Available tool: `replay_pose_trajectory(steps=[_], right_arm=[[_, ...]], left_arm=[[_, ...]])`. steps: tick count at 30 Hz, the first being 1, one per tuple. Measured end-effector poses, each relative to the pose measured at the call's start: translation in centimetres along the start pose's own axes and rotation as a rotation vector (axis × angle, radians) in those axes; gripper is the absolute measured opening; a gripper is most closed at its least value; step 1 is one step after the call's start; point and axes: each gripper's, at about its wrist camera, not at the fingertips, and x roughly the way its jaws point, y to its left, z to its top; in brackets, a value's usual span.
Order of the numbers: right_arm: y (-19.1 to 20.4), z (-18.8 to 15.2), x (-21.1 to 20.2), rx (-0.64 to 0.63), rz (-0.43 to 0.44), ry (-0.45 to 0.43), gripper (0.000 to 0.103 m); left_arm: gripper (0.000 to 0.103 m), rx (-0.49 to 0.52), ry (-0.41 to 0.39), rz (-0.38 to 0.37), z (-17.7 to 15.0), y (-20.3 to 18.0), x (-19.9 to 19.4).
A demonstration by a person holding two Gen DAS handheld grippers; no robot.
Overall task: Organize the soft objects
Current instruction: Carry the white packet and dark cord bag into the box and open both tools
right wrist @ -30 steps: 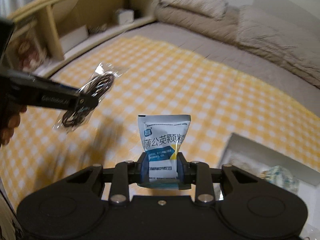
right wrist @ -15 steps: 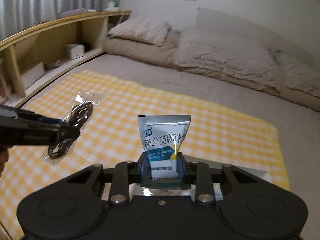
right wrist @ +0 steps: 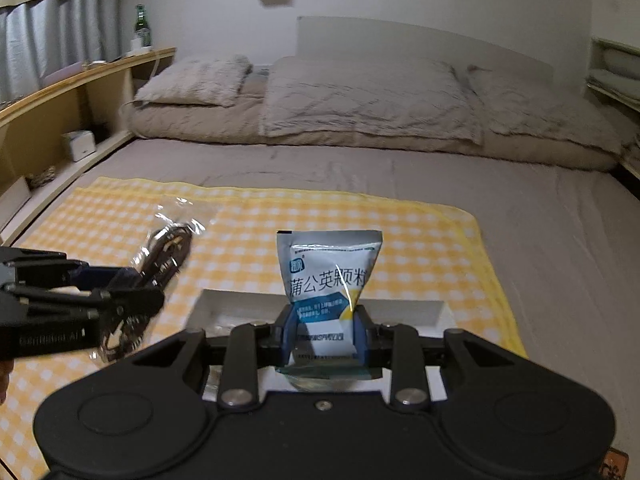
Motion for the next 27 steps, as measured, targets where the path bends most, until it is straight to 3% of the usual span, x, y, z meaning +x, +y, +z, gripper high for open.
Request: replay_pose_trajectory(steps=[10, 16, 21, 27], right_arm=[[-4.9, -1.0, 2.9, 0.066, -0.057, 0.071, 0.031], [-6.9, -1.6, 5.8, 0.097, -0.071, 0.129, 0.031], [-7.2, -1.8, 8.0, 0.12, -0.042, 0.166, 0.032], [-6.7, -1.8, 9.4, 0.145, -0.028, 0.161, 0.055]], left_arm=[[0.037, 0.243, 0.126, -0.143, -1.7, -4.9, 4.6], [0.037, 0.288, 0.259, -0.139, -3.5, -4.6, 6.3], [0.037, 0.316, 0.301, -0.136, -4.6, -3.6, 6.7], [0.037, 0.333, 0.296, -0.129, -4.1, -3.3, 7.7]])
